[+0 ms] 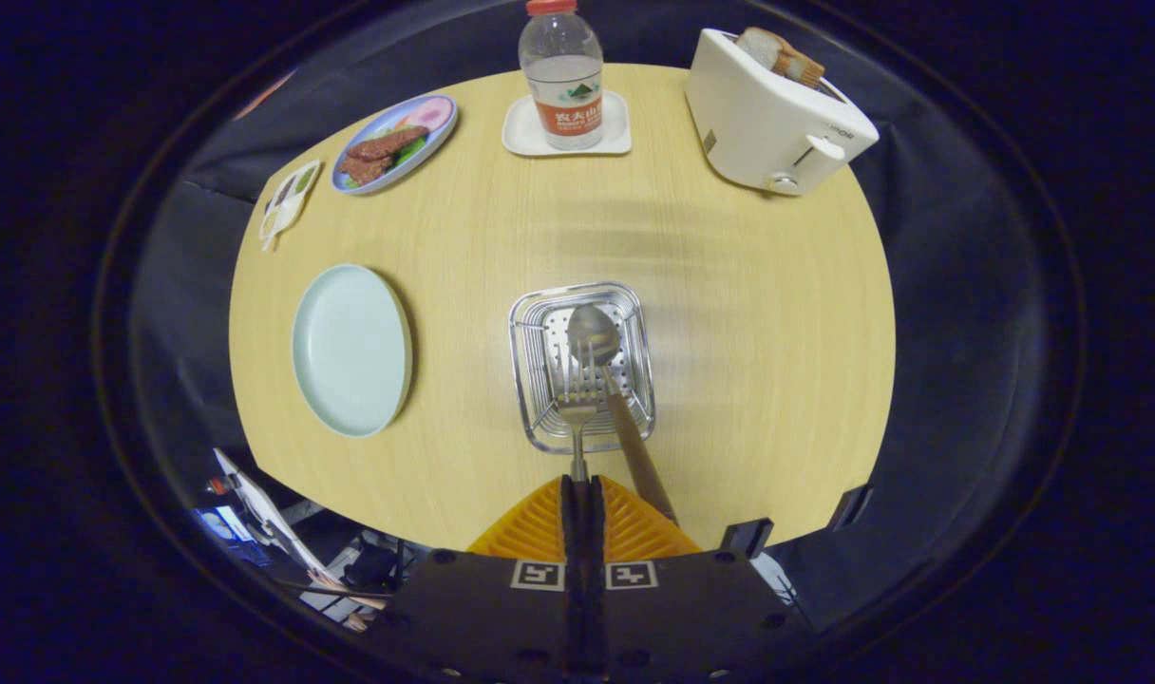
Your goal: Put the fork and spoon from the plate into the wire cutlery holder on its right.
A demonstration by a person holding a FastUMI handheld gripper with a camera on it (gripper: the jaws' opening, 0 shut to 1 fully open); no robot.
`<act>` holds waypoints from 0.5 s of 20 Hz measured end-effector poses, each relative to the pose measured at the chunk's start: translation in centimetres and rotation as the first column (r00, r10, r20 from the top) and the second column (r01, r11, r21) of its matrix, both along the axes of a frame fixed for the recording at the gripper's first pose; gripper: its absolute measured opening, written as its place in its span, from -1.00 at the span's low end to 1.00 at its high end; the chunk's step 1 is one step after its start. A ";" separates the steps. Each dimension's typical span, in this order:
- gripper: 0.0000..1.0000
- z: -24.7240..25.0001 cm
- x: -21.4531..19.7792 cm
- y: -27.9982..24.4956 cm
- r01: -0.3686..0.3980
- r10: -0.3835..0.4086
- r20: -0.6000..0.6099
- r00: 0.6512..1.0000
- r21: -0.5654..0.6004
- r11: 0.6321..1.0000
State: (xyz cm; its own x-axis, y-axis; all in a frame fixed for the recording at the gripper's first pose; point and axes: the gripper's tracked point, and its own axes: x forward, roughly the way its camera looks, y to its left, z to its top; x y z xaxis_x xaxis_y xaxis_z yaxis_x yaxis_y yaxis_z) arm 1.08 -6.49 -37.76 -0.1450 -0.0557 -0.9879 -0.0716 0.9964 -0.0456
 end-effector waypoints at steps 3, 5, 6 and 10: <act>-0.98 -0.4 0.9 0.0 -0.019 0.018 -0.035 0.999 -0.018 1.000; -0.98 -0.7 1.5 0.1 -0.034 0.033 -0.051 0.998 -0.023 0.999; -0.92 -0.8 1.6 0.1 -0.047 0.045 -0.058 0.997 -0.031 0.998; -0.92 -1.3 2.1 0.6 -0.072 0.068 -0.081 0.994 -0.051 0.996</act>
